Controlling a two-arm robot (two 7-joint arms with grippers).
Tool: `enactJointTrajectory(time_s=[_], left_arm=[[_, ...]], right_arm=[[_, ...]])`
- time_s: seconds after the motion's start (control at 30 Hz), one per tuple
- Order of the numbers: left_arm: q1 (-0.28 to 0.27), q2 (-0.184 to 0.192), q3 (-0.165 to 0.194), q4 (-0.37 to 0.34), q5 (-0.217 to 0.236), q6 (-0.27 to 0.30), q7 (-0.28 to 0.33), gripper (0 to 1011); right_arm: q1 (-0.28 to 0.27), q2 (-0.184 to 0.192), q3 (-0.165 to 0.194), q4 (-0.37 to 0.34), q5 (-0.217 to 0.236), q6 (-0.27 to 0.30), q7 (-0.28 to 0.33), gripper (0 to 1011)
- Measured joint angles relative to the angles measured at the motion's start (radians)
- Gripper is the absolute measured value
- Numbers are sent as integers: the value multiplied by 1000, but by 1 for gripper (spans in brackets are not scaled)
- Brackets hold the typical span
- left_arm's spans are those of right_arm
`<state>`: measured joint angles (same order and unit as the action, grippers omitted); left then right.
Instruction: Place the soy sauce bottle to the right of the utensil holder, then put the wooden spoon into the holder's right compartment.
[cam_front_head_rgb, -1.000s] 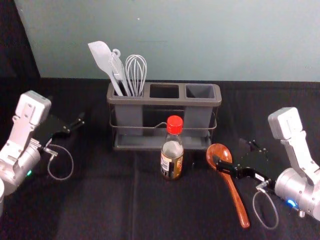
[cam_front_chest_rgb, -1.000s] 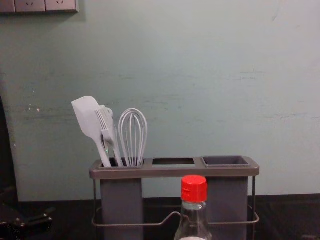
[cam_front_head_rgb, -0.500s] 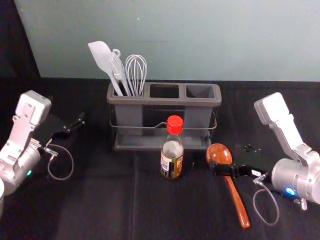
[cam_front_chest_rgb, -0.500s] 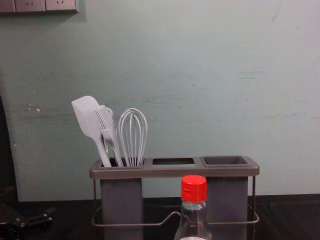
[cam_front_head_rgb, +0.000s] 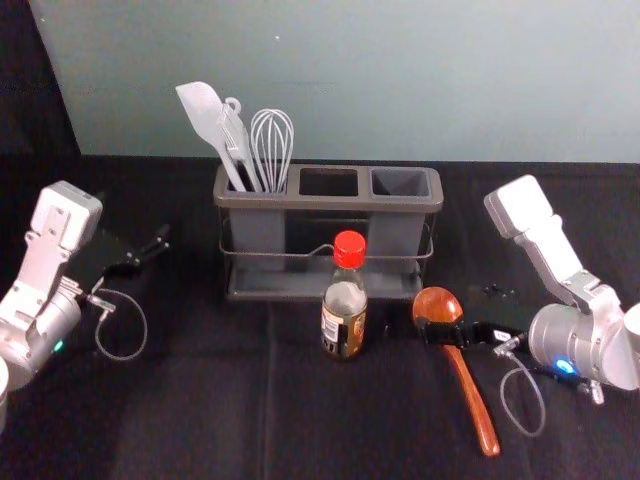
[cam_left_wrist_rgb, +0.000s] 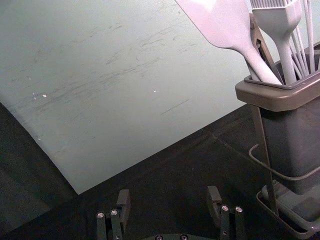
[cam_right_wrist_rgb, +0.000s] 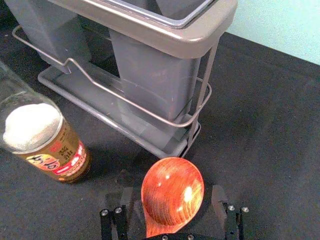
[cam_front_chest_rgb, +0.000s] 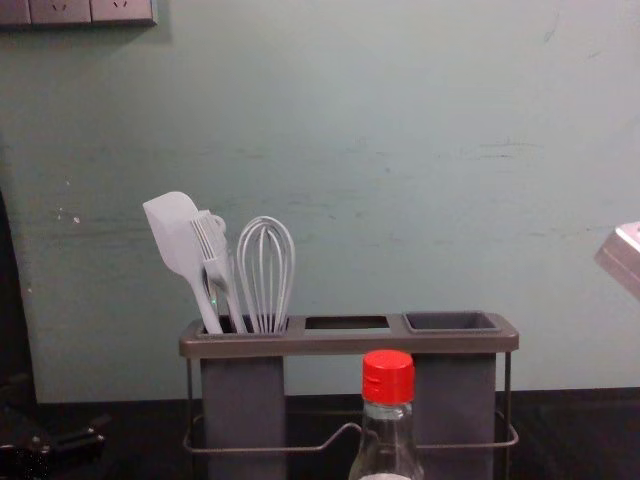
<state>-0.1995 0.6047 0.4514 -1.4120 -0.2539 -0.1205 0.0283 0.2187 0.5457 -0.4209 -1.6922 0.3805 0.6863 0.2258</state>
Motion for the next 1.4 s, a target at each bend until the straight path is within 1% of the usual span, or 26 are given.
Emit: enactJointTrajectory(time_s=[0.13,0.2,0.33,0.37,0.47,0.7,1.0,1.4], left_arm=[[0,0,0,0,0,0,0,1005],[0,0,0,0,0,0,0,1005],[0,0,0,0,0,0,0,1005],[0,0,0,0,0,0,0,1005],[0,0,0,0,0,0,0,1005],[0,0,0,0,0,0,0,1005],[0,0,0,0,0,0,0,1005],[0,0,0,0,0,0,0,1005]], right_arm=[[22,-20,-5,35,-12,0,12,1003],[25,-22,-6,40,-13,0,12,1002],[42,-43,-8,79,-26,-4,27,1002],[42,-43,-8,79,-26,-4,27,1002],[49,-54,-8,101,-31,-21,42,1003],[55,-70,-6,123,-44,-34,58,1003],[64,-86,-13,144,-76,-31,66,1003],[70,-103,-8,164,-103,-31,83,1002]])
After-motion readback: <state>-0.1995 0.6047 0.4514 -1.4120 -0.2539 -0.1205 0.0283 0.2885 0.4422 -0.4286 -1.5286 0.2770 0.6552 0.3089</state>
